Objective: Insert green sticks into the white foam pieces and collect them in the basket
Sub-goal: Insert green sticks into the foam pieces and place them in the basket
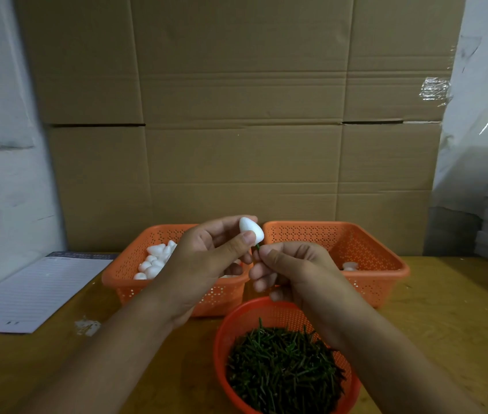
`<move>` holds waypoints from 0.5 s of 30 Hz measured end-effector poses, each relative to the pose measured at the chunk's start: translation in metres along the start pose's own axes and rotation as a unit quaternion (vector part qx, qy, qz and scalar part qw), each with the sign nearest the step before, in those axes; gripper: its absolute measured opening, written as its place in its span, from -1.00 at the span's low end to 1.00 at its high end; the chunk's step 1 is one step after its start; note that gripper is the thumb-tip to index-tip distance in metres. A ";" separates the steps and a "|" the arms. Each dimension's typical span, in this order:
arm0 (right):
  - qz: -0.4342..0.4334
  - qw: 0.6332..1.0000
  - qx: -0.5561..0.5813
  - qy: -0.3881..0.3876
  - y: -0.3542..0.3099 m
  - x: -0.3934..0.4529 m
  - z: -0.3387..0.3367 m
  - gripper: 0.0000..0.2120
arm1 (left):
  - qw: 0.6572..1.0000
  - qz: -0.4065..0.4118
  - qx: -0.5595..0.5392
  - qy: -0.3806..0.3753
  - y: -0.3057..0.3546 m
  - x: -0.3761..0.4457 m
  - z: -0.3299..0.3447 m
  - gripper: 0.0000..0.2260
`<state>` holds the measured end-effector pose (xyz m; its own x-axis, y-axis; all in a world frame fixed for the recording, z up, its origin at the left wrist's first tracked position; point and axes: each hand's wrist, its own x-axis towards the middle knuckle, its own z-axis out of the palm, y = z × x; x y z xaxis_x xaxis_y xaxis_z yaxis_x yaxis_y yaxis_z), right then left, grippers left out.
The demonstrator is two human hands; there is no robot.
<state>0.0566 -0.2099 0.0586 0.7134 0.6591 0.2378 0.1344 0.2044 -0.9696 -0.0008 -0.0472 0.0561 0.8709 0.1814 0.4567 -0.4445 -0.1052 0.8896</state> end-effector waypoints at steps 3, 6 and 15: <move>-0.022 0.999 -0.042 0.020 0.000 -0.001 0.003 -0.77 | 1.000 0.001 0.004 0.005 0.000 0.000 0.001 -0.76; -0.040 0.996 -0.063 0.047 0.000 -0.001 0.004 -0.79 | 1.000 0.006 0.002 0.015 -0.001 0.000 0.002 -0.79; -0.113 0.975 -0.164 0.103 0.004 0.000 0.003 -0.84 | 1.000 0.006 -0.004 0.022 0.001 -0.001 0.004 -0.79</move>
<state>0.0549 -0.2071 0.0547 0.7582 0.4585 0.4636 0.4925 0.0632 -0.8680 -0.0014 -0.0515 0.0561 0.8555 0.2222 0.4676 -0.4571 -0.0998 0.8838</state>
